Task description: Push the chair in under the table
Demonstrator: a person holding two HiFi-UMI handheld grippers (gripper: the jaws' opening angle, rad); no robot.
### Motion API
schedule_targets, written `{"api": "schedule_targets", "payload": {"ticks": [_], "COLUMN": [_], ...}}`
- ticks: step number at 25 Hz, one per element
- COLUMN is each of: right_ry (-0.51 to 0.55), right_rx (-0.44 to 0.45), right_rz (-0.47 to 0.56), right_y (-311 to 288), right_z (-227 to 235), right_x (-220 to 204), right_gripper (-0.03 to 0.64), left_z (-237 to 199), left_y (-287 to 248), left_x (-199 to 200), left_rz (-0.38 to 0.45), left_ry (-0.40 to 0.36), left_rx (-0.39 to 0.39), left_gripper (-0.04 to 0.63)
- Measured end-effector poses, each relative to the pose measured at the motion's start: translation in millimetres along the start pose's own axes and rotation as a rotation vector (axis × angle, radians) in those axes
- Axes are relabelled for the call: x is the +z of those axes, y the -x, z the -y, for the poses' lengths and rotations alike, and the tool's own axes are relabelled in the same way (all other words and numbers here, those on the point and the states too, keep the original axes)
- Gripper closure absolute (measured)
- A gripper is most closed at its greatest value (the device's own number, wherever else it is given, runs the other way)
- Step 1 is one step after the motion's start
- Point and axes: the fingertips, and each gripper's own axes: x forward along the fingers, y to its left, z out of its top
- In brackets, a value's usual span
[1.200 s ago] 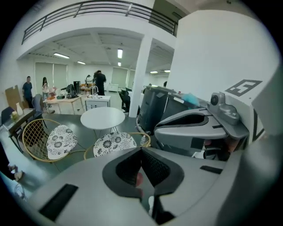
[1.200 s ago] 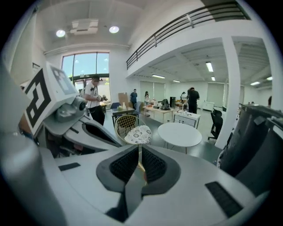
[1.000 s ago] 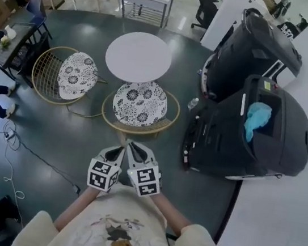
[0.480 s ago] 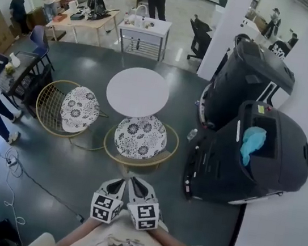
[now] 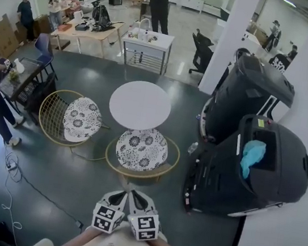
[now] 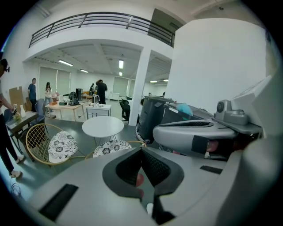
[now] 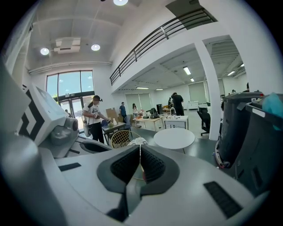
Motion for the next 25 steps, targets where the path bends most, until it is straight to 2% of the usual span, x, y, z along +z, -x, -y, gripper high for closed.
{"api": "schedule_targets", "payload": {"ticks": [8,19,25], "right_ry": [0.005,0.063,0.036], "right_rx": [0.008,0.032,0.032], "right_rz": [-0.018,-0.064,-0.05], "right_y": [-3.2,-5.8,-21.0], "right_z": [-8.0,-26.4,-30.7], "right_x": [-4.6,-19.4,-14.1], "right_gripper": [0.606,0.606,0.606], "left_z": [-3.9,-10.2,-26.1], "left_y": [3.3,16.1,16.6], "left_x": [-4.0,-14.2,-16.1], "left_rz": [-0.01,-0.003,-0.005], "left_ry": [0.022,0.05,0.033], "left_rx": [-0.016,-0.007,-0.001], "left_gripper": [0.586,0.586,0.586]}}
